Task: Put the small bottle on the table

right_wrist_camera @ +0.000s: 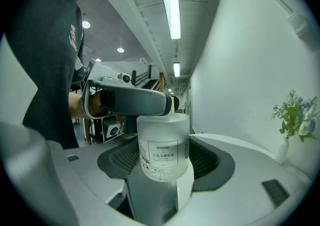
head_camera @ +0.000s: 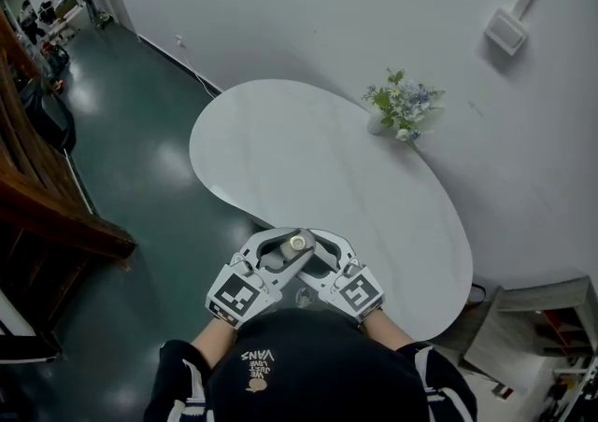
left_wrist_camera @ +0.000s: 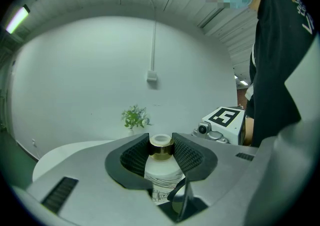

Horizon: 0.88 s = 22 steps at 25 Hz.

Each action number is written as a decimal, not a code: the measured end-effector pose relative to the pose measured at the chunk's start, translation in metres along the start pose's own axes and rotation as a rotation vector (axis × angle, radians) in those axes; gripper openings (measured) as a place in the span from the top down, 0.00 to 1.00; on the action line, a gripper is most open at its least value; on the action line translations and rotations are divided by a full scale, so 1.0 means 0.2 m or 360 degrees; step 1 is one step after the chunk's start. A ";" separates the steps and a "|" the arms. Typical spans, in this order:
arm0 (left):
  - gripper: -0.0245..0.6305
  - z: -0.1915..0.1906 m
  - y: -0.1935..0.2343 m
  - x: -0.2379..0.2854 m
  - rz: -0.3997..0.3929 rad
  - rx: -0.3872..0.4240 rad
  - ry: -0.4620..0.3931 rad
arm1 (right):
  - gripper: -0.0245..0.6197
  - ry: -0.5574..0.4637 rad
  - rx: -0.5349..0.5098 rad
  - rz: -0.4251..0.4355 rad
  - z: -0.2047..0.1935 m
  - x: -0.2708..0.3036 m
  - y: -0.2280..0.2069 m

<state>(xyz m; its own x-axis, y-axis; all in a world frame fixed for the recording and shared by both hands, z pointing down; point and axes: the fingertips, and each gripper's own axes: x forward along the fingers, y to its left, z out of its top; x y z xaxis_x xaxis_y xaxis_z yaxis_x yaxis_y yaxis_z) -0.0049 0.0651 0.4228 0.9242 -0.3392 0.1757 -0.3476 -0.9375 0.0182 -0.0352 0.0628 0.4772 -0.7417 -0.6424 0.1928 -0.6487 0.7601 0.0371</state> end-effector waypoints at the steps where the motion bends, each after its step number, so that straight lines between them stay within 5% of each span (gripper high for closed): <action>1: 0.72 0.01 0.03 0.03 0.0017 -0.0003 -0.0005 | 0.54 0.0010 0.0016 0.0015 0.00 0.01 -0.04; 11: 0.72 0.01 0.28 0.27 0.0159 -0.0004 -0.0006 | 0.54 -0.0004 0.0067 0.0141 -0.01 0.11 -0.34; 17: 0.72 -0.02 0.51 0.33 0.0125 -0.0004 0.0024 | 0.54 -0.0022 -0.0013 0.0102 -0.05 0.29 -0.52; 22: 0.72 -0.05 0.74 0.40 0.0040 -0.0004 0.0053 | 0.54 -0.0012 0.0137 0.0031 -0.03 0.47 -0.66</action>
<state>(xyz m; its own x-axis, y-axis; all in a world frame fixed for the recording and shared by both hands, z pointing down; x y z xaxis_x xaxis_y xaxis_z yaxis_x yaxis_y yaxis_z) 0.0161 -0.0991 0.4484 0.9092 -0.3601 0.2091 -0.3713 -0.9284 0.0159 -0.0181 -0.0984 0.4973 -0.7553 -0.6287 0.1852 -0.6463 0.7613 -0.0513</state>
